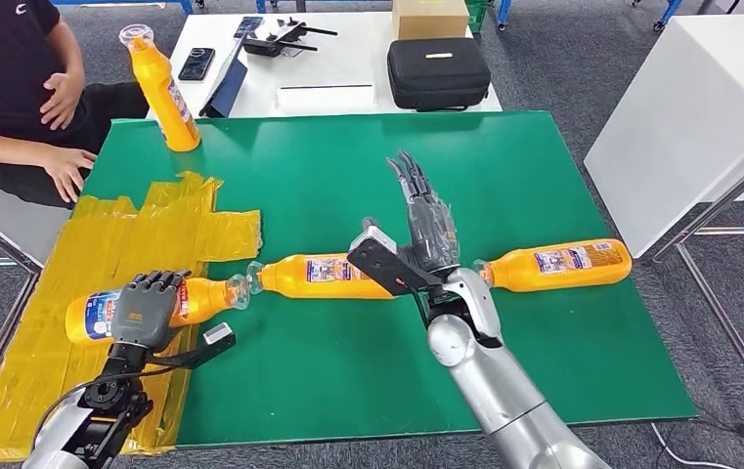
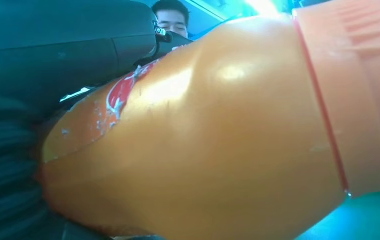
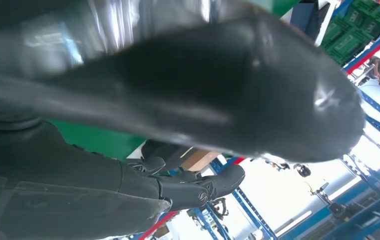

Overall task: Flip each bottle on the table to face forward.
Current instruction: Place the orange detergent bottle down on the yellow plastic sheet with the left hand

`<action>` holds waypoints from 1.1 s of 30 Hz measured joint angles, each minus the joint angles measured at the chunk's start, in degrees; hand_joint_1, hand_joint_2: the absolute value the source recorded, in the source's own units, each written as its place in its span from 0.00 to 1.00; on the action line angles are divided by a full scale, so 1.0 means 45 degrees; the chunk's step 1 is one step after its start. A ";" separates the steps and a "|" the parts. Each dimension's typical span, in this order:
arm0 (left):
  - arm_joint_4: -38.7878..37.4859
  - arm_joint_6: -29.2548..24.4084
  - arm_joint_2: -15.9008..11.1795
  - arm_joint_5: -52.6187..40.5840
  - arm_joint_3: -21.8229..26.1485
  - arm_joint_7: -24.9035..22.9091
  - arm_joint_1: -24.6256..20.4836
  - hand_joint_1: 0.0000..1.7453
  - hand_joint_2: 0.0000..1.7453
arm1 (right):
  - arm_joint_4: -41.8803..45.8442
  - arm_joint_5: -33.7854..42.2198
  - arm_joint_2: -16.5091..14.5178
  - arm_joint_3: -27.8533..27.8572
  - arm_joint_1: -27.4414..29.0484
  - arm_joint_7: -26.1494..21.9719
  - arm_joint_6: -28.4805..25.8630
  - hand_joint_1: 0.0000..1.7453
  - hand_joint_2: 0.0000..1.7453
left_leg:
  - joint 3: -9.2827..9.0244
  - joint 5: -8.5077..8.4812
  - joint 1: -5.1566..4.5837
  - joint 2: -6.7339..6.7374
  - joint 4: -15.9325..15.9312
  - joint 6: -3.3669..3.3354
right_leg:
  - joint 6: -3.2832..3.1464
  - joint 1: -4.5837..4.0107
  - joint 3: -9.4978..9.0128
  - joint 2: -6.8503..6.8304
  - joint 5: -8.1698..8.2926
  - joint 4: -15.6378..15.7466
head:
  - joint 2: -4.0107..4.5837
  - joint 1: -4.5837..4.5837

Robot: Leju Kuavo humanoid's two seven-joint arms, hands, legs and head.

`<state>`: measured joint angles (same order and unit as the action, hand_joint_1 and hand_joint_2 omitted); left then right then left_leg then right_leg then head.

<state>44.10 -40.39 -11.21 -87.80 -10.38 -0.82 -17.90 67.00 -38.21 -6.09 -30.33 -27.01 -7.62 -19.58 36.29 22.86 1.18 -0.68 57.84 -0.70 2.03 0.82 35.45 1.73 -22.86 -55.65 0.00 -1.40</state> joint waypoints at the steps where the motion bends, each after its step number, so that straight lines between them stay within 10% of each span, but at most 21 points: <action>1: -0.0142 -0.0004 -0.0030 0.0010 -0.0076 -0.0002 -0.0080 1.00 1.00 | 0.0016 0.0000 0.0005 0.0018 0.0001 0.0000 0.0000 0.00 0.00 | -0.0007 -0.0001 0.0001 0.0000 -0.0003 0.0005 | -0.0003 -0.0002 -0.0003 0.0000 0.0002 -0.0003 | 0.0000 0.0000; 11: -0.1109 -0.0062 -0.0123 0.0340 -0.0339 0.0756 -0.0492 1.00 1.00 | 0.0087 -0.0005 0.0130 0.0075 0.0221 -0.0041 0.0005 0.00 0.00 | -0.0052 -0.0068 0.0009 0.0006 -0.0008 0.0046 | -0.0054 -0.0010 -0.0029 0.0002 0.0042 -0.0032 | 0.0000 -0.0004; 13: -0.1255 -0.0071 -0.0115 0.0376 -0.0341 0.0926 -0.0490 0.57 1.00 | 0.0114 -0.0005 0.0161 0.0073 0.0316 -0.0049 0.0019 0.00 0.00 | -0.0064 -0.0068 0.0008 0.0000 -0.0009 0.0046 | -0.0053 -0.0010 -0.0047 0.0001 0.0041 -0.0032 | 0.0000 -0.0002; 15: -0.1410 -0.0067 -0.0095 0.0517 -0.0337 0.1107 -0.0496 0.07 0.50 | 0.0123 -0.0005 0.0172 0.0069 0.0369 -0.0050 0.0075 0.00 0.00 | -0.0075 -0.0067 0.0006 -0.0004 -0.0010 0.0046 | -0.0054 -0.0008 -0.0059 -0.0001 0.0040 -0.0032 | 0.0000 -0.0004; 16: -0.1509 -0.0052 -0.0075 0.0652 -0.0331 0.1239 -0.0518 0.00 0.25 | 0.0124 -0.0005 0.0174 0.0068 0.0379 -0.0050 0.0116 0.00 0.00 | -0.0080 -0.0067 0.0005 -0.0013 -0.0010 0.0046 | -0.0057 -0.0007 -0.0064 -0.0007 0.0035 -0.0032 | 0.0000 -0.0006; 17: -0.1630 -0.0015 -0.0056 0.0824 -0.0317 0.1401 -0.0561 0.00 0.00 | 0.0124 -0.0005 0.0174 0.0067 0.0380 -0.0050 0.0173 0.00 0.00 | -0.0083 -0.0067 0.0005 -0.0028 -0.0011 0.0047 | -0.0060 -0.0007 -0.0071 -0.0018 0.0030 -0.0032 | 0.0000 -0.0004; 33: -0.2108 0.0089 -0.0097 0.1937 0.0246 0.2557 -0.0516 0.00 0.00 | 0.0034 -0.0076 0.0154 -0.0016 0.0280 0.0023 0.0560 0.00 0.00 | -0.0058 -0.0085 -0.0008 -0.0118 -0.0013 0.0041 | -0.0021 0.0028 -0.0082 -0.0082 0.0017 -0.0039 | 0.0000 -0.0001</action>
<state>34.61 -39.99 -11.65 -79.08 -9.27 10.69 -20.22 67.16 -38.55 -5.40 -30.40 -25.75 -7.52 -17.06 36.03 22.48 1.14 -1.21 57.78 -0.51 1.94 0.94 35.08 1.37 -22.78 -55.83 0.00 -1.41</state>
